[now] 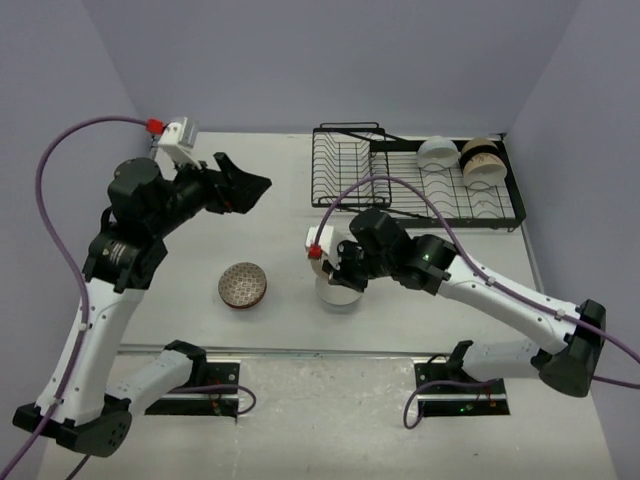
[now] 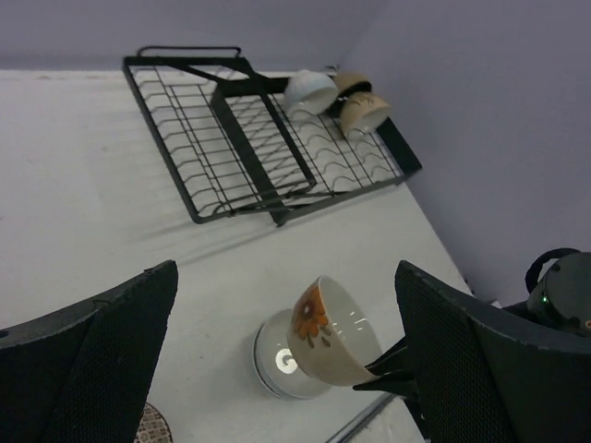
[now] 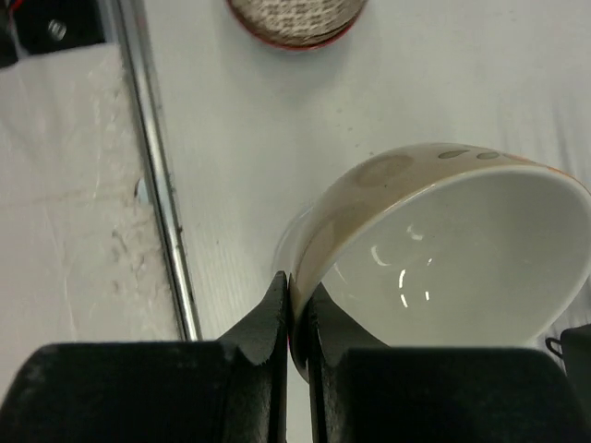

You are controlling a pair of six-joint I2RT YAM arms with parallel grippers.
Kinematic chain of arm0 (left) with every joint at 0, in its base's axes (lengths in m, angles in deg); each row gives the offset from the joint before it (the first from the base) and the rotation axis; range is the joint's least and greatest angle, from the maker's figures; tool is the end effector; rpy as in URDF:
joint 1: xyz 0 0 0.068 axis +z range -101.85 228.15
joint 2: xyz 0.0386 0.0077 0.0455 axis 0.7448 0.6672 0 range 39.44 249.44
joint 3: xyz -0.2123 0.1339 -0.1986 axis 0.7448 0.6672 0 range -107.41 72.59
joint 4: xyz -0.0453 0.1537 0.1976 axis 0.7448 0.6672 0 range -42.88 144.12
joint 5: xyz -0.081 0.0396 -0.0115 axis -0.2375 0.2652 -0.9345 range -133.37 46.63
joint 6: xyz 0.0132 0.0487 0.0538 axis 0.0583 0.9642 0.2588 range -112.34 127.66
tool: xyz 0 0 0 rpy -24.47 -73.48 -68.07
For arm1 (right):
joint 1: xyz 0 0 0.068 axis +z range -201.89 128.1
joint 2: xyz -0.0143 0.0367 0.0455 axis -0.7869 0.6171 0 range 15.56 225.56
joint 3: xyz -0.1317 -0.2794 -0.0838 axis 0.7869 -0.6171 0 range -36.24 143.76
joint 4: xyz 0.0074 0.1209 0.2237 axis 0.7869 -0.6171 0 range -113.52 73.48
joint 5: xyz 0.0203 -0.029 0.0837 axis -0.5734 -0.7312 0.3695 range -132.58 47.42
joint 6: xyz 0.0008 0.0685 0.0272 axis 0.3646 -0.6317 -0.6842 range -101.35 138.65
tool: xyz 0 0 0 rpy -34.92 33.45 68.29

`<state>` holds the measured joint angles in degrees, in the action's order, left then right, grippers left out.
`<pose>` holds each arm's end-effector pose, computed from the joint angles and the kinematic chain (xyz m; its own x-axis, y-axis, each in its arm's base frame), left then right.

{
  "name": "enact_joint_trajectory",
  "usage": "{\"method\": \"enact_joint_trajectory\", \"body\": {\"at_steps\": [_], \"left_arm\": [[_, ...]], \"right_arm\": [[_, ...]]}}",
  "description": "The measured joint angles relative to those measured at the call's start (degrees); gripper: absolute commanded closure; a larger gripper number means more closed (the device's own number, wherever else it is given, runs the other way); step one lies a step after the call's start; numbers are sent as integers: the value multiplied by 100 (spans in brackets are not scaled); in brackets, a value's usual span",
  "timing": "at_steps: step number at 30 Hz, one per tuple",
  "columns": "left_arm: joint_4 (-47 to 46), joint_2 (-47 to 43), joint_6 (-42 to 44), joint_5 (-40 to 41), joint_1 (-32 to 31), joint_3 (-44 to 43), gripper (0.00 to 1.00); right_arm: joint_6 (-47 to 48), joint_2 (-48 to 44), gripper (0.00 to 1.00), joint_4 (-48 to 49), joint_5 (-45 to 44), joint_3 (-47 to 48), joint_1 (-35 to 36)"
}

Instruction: Unload the bowls from the dish rack

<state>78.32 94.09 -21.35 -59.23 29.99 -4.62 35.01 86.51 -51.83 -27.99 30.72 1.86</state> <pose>0.1536 -0.0681 0.4949 -0.3947 -0.3615 -0.8447 0.4173 0.7485 -0.5153 0.1427 0.2209 0.3677 -0.1071 -0.6070 -0.7874 -0.9650 0.2542 -0.0647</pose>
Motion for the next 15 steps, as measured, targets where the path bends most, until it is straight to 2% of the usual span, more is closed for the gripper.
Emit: {"method": "enact_joint_trajectory", "body": {"at_steps": [3, 6, 11, 14, 15], "left_arm": [[-31, 446, -39, -597, -177, 81, 0], [83, 774, -46, -704, -643, 356, 0], [354, 1128, -44, -282, -2028, 428, 0], [533, 1311, -48, 278, -2400, 391, 1], [647, 1366, -46, 474, -2476, 369, 6]], "right_arm": [[590, -61, 100, -507, -83, -2, 474], [916, -151, 100, -769, -227, 72, 820], [1029, 149, 100, -1287, -758, 662, 1038], [1047, 382, 100, -1552, -1025, 944, 1106], [1029, 442, 100, -1611, -1119, 1001, 1115]]}}
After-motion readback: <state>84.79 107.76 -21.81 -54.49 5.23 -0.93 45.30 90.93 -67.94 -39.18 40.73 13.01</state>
